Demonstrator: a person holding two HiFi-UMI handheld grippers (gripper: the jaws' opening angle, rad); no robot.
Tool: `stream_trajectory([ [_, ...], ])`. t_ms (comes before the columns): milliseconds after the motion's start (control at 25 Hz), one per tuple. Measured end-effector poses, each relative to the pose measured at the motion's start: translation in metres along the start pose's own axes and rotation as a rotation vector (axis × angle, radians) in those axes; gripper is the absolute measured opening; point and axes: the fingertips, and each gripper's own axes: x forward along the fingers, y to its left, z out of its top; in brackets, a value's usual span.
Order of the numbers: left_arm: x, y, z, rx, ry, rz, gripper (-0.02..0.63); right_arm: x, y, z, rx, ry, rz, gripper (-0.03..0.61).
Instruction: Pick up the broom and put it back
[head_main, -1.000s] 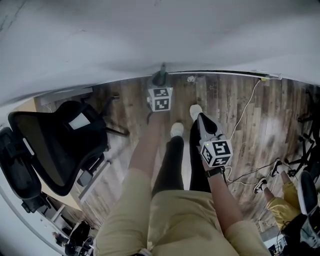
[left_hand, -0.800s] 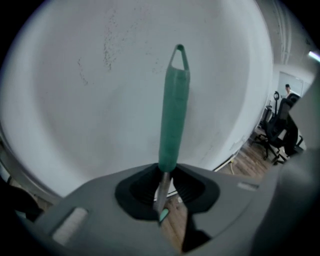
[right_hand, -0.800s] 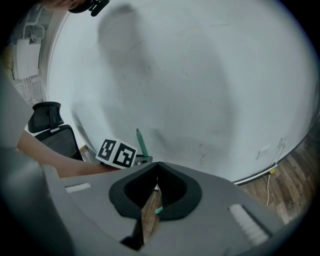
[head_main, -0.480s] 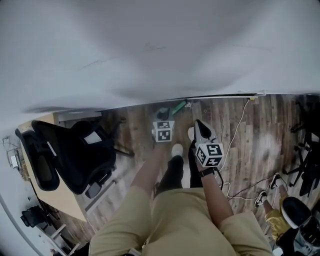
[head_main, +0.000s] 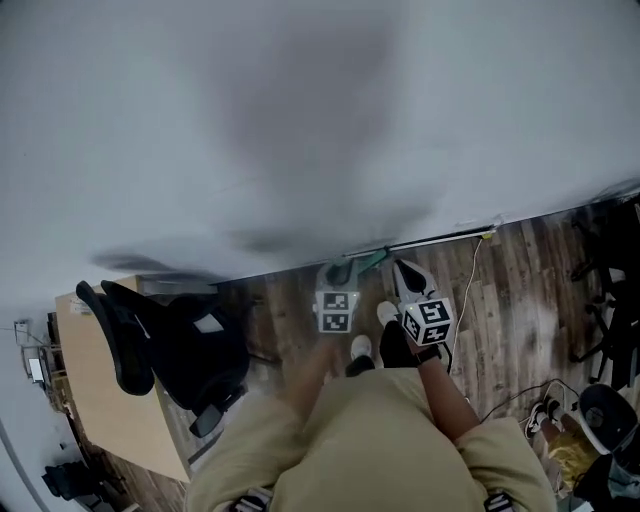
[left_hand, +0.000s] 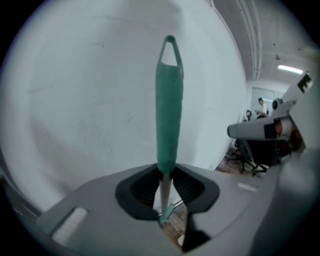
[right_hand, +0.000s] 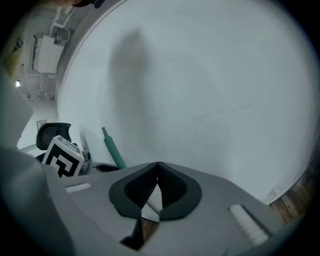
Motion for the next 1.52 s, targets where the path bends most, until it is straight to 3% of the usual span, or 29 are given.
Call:
stream_trajectory([
  [360,-0.083,-0.016,0.094,0.094,-0.186,0.009,0.083,-0.028,0.039,0.094,-0.16,-0.139,0.029,0.005],
  [800,-0.159,-0.003,0.179,0.034,-0.436,0.048,0.084,-0.038,0.085,0.177,-0.232,-0.321,0.121,0.005],
  [1200,-0.19,0.0,0.194,0.09,-0.47,0.024,0.083,-0.05,0.117,0.184,-0.232,-0.361,0.121,0.005],
  [1320,-0.193,-0.002,0.186,0.106,-0.463,0.014,0.084,-0.059,0.116,0.174,-0.232,-0.342,0.083,0.005],
  [1520,-0.196,-0.014,0.178,0.096,-0.461,-0.069,0.084,-0.094,0.107,0.148,-0.255,-0.289,-0.036,0.005],
])
